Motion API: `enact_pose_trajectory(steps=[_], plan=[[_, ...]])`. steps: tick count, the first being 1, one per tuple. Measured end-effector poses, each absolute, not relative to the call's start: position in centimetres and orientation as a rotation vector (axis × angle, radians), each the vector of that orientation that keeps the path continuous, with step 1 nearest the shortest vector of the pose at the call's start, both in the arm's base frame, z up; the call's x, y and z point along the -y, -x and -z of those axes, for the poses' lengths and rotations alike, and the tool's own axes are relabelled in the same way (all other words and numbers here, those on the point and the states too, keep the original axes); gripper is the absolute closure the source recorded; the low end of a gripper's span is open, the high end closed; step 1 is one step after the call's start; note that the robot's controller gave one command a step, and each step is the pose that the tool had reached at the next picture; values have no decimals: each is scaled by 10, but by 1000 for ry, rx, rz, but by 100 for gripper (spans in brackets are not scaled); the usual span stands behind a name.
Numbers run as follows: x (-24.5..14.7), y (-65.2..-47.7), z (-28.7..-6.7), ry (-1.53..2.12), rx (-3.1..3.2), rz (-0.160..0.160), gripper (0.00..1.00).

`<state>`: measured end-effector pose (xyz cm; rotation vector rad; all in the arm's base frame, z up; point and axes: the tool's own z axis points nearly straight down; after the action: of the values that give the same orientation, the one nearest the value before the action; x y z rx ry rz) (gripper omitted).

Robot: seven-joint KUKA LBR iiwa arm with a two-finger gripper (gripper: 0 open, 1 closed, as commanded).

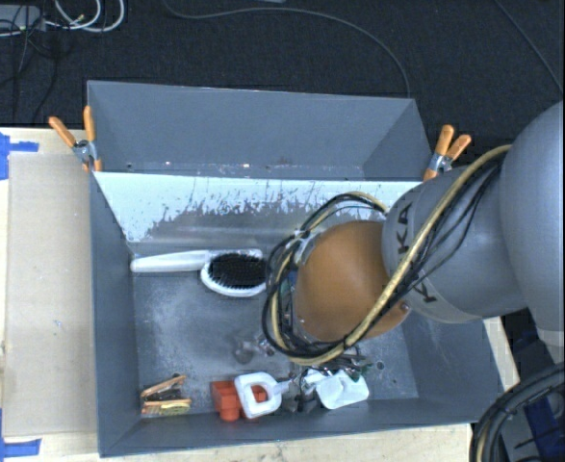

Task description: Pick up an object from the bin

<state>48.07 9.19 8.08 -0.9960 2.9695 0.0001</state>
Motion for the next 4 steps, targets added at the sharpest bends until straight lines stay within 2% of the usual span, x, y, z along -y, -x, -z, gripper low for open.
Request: enact_pose_trajectory(steps=[1, 3, 4], plan=[[-82, -472, -70, 1215, -2898, -2, 100], [-82, -471, -74, 1217, -2902, -4, 100], [-82, -469, -94, 1218, -2908, -7, 100]])
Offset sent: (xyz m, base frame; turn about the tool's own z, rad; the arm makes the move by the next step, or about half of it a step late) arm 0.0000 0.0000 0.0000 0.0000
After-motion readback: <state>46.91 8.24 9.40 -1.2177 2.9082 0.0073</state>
